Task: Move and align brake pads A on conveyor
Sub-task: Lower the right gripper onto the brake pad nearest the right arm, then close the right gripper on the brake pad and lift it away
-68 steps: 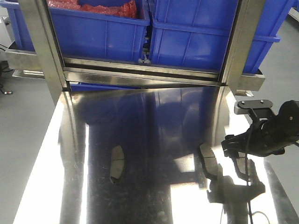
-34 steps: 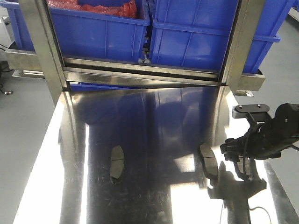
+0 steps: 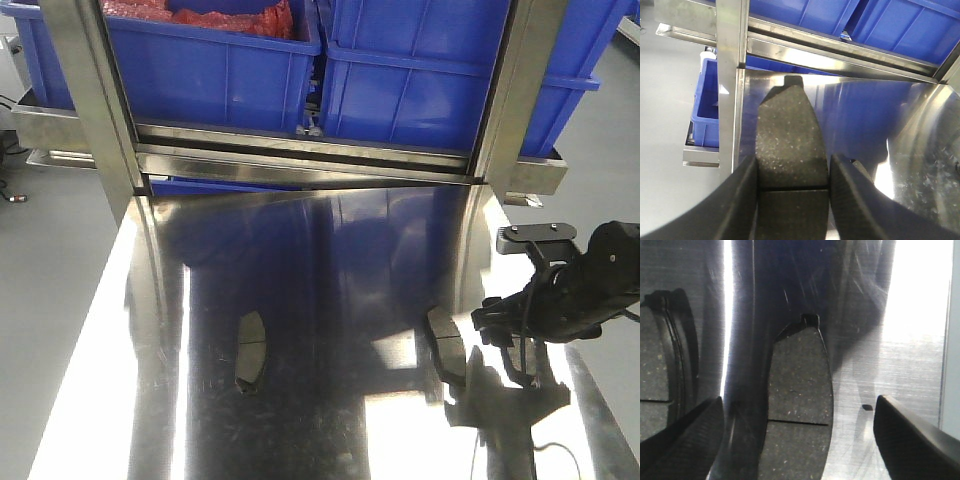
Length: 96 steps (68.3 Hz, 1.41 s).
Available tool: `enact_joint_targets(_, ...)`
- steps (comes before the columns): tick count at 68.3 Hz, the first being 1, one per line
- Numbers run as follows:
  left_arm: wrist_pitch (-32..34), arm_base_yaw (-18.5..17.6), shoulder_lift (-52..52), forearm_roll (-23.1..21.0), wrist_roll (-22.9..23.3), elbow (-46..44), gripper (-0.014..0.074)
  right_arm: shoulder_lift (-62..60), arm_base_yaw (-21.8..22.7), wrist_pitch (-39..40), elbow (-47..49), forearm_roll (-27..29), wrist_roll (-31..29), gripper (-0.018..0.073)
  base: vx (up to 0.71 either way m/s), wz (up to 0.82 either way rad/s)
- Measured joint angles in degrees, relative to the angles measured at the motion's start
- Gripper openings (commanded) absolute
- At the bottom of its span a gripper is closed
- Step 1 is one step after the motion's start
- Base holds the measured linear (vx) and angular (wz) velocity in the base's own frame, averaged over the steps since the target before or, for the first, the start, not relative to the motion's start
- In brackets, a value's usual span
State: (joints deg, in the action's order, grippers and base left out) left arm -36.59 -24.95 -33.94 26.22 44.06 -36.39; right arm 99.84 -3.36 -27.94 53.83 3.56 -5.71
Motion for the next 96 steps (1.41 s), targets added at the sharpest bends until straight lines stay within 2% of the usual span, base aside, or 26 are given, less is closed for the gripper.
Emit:
enact_joint_targets(26,0.00,0.00,0.00,0.00,0.00,0.00,0.0178,1.37,0.00,-1.13,0.29,-0.30,-0.69,0.0575,0.00,0.00)
enact_joint_targets(37,0.00,0.00,0.00,0.00,0.00,0.00,0.0178,1.37,0.00,-1.25,0.34,-0.30,-0.69,0.0549,0.00,0.00)
enact_joint_targets(49,0.00,0.00,0.00,0.00,0.00,0.00,0.0178,1.37,0.00,-1.39,0.34,-0.43,-0.69,0.0452,0.00,0.00)
enact_joint_targets(76,0.00,0.00,0.00,0.00,0.00,0.00,0.0178,1.37,0.00,-2.21,0.35,-0.19,-0.58,0.0172,0.00,0.00)
enact_joint_targets(96,0.00,0.00,0.00,0.00,0.00,0.00,0.0178,0.41,0.00,-3.39,0.23,-0.19,-0.58,0.0078,0.00,0.00)
